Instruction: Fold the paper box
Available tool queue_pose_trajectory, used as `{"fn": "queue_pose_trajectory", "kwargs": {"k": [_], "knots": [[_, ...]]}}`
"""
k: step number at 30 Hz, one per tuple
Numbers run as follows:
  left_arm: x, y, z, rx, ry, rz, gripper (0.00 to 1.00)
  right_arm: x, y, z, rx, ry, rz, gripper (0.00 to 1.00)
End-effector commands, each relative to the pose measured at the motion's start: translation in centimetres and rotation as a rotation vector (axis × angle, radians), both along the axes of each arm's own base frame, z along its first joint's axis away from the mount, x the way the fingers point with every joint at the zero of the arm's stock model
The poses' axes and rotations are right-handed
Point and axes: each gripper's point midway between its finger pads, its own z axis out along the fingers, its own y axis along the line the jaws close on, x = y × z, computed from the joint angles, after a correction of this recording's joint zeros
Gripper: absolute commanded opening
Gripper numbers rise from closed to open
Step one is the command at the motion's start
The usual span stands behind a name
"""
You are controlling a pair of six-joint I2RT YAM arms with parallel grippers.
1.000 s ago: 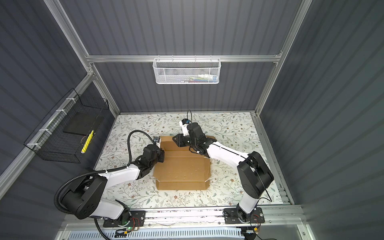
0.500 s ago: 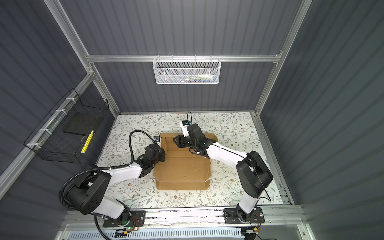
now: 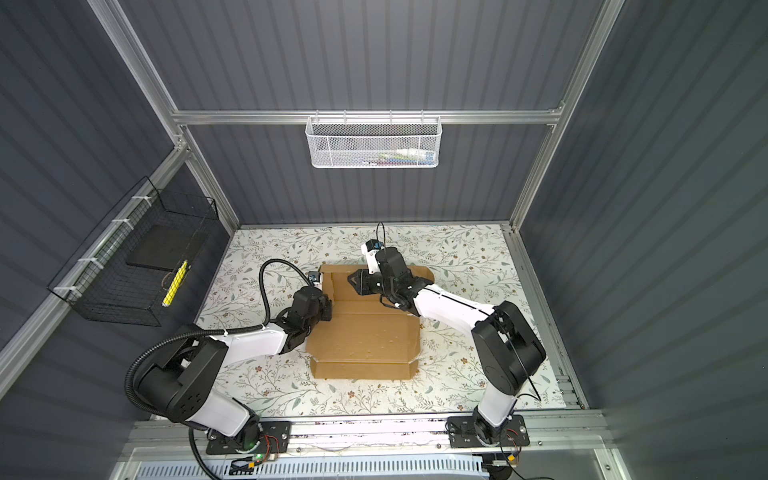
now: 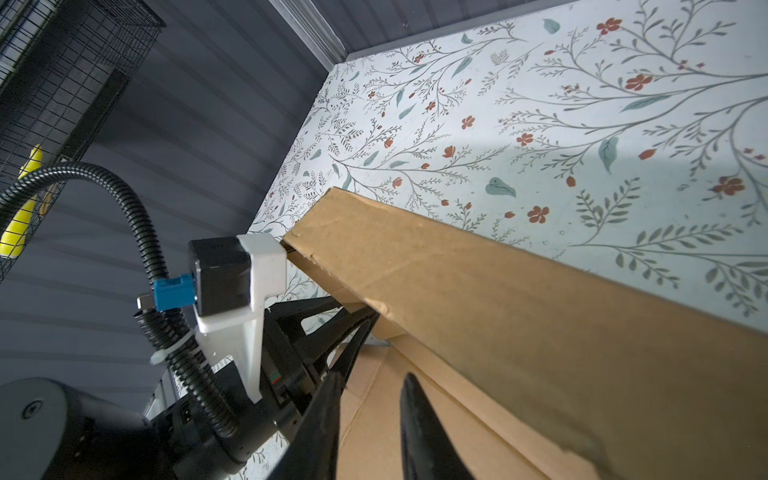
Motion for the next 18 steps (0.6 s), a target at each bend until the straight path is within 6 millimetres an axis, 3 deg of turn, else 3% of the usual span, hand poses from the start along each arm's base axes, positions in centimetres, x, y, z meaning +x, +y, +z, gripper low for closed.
{"fn": "queue_pose_trajectory", "kwargs": {"k": [1,10,18], "knots": [[1.1,-0.1,0.9,-0.014,-0.033,0.028,0.19,0.1,-0.1,-0.8,-0.007,0.016,-0.004,0.28],[1.1,0.1,0.5,-0.004,-0.035,0.034,0.02,0.0,-0.3,0.5,-0.006,-0.01,0.002,0.28],[0.9,0.0,0.2,-0.004,-0.034,0.02,0.0,1.2,-0.3,3.0,0.001,-0.065,-0.015,0.29]]}}
